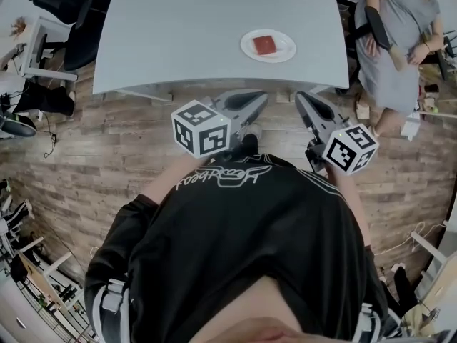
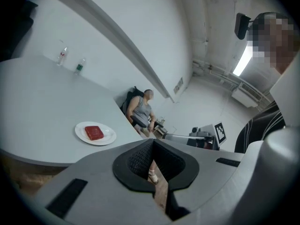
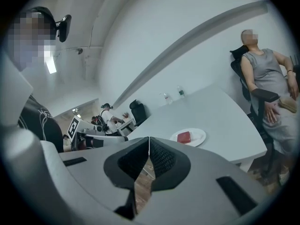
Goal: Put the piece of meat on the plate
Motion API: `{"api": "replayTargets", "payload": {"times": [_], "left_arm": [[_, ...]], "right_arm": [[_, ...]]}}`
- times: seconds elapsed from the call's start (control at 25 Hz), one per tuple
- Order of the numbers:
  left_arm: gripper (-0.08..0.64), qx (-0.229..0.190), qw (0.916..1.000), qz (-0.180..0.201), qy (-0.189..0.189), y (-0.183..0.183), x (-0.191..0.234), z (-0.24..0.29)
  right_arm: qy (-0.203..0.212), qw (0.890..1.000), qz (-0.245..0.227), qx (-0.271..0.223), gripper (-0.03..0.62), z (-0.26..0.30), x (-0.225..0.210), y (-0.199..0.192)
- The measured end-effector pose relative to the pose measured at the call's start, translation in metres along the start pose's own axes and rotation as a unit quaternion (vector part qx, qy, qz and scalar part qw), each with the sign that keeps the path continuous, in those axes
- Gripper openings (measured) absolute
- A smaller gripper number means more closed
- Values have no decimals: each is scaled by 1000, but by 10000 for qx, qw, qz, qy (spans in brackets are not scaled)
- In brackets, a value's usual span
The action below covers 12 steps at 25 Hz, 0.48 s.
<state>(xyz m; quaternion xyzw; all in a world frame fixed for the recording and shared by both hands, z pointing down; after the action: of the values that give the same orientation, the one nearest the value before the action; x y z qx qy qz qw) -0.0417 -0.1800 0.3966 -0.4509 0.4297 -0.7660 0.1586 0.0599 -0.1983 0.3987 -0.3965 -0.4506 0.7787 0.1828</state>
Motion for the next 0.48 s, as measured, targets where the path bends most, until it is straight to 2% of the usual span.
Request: {"api": "replayTargets", "payload": {"times": [0.28,0.48], "left_arm": [[8,-74,9997,253,-18,-28,-52,-24],[8,-96,9995,288,8,-51,-80,-41]], "right_arm": [[98,9996,-253,-104,10,-44,38,-17],[157,9989,-387,-193,11,-71,63,-32]]}}
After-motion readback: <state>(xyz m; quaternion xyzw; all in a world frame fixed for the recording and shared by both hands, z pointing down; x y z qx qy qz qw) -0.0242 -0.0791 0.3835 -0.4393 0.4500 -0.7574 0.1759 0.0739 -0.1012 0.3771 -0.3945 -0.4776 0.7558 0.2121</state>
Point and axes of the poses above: the fingertips, and each gripper's own axes: z forward along the fingers, x to its left, y out of its top, the point moved 2 cm from there along -z, backward along the fingers, and after that the axes turned 3 degrees about -y, right-handed, at the moved point
